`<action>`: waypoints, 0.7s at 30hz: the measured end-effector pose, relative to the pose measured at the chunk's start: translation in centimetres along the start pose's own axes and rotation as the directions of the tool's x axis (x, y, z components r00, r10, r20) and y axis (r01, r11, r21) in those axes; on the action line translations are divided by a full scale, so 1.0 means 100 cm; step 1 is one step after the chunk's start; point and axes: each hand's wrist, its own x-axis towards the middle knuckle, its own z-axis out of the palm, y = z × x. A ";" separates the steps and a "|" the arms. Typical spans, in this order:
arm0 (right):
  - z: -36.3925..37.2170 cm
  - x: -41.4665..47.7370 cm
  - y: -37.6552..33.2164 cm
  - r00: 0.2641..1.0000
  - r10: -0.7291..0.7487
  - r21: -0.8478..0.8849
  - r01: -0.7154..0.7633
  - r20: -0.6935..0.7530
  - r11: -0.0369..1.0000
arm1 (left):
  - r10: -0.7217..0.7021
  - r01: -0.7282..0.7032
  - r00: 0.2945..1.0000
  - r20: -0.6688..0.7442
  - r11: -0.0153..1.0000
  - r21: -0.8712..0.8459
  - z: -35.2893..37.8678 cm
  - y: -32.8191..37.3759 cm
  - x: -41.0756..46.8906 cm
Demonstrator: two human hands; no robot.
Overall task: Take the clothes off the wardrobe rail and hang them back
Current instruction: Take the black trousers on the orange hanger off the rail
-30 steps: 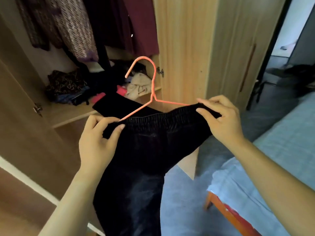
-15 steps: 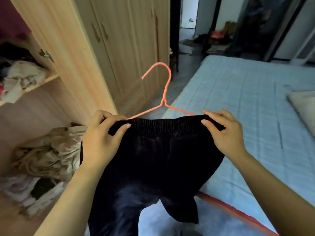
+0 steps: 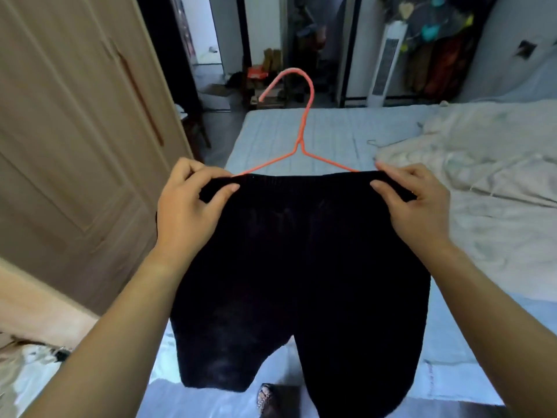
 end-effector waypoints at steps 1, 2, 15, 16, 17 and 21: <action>0.001 0.019 0.005 1.000 -0.010 -0.011 0.010 -0.022 1.000 | 0.026 -0.027 1.000 -0.011 0.999 -0.022 0.012 -0.001 0.021; 0.002 0.039 0.012 0.999 -0.023 -0.023 0.022 -0.049 1.000 | 0.052 -0.052 0.998 -0.021 0.998 -0.034 0.025 -0.003 0.043; 0.106 0.175 0.187 0.983 0.169 -0.186 -0.180 -0.074 0.966 | 0.079 -0.055 0.967 0.241 0.993 -0.105 0.258 -0.100 0.204; 0.120 0.173 0.206 0.980 0.195 -0.192 -0.200 -0.047 0.961 | 0.061 -0.035 0.963 0.264 0.994 -0.101 0.278 -0.115 0.199; 0.133 0.170 0.226 0.976 0.218 -0.193 -0.217 -0.017 0.957 | 0.044 -0.019 0.957 0.285 0.996 -0.090 0.299 -0.130 0.193; 0.190 0.157 0.313 0.946 0.310 -0.201 -0.287 0.095 0.937 | -0.027 0.040 0.927 0.373 0.999 -0.028 0.379 -0.185 0.173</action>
